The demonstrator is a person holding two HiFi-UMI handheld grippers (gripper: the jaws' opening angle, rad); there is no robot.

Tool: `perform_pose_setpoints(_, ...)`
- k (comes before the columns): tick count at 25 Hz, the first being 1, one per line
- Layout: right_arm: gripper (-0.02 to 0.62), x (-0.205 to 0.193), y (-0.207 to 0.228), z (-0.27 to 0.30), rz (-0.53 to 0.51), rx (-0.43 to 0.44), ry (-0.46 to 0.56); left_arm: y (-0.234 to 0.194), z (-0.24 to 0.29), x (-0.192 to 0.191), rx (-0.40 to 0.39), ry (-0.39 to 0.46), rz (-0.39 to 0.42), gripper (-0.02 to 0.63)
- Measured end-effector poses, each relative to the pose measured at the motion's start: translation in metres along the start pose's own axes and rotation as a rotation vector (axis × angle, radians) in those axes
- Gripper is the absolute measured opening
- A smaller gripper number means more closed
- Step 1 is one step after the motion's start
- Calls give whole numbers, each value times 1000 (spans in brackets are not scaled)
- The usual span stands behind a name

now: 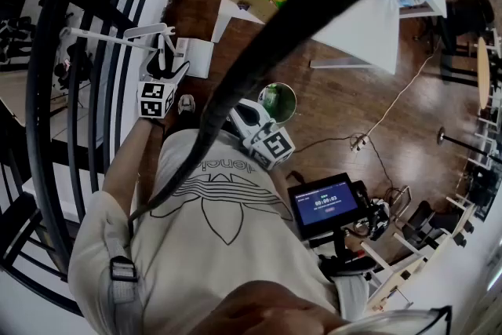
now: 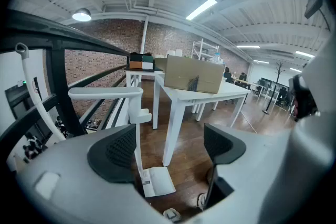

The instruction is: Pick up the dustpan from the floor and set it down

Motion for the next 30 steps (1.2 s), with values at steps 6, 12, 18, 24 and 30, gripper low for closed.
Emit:
perform_pose_setpoints(6, 2, -22, -2, 6, 65, -24, -48, -48, 45, -5, 66, 18, 35, 476)
perform_pose_setpoints(12, 2, -47, -9, 2, 123, -70, -121, -79, 92, -13, 96, 50, 53, 531)
perform_pose_setpoints(18, 2, -62, -8, -9, 129, -132, -133, -91, 128, -23, 99, 38, 79, 552)
perform_pose_setpoints(24, 2, -60, -6, -6, 118, -153, -106, -87, 129, -22, 113, -59, 79, 67)
perform_pose_setpoints(30, 2, -51, -1, 0, 81, -132, -73, -80, 113, 0, 73, -79, 70, 67)
Point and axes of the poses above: the fingertips, and each gripper's own axes: z forward along the fingers, y to its right, x out of its top, the point moved 8 cm from there along -z, backward along the fingers, and after that the axes turned 5 degrees about y, right-handed, at the moved point
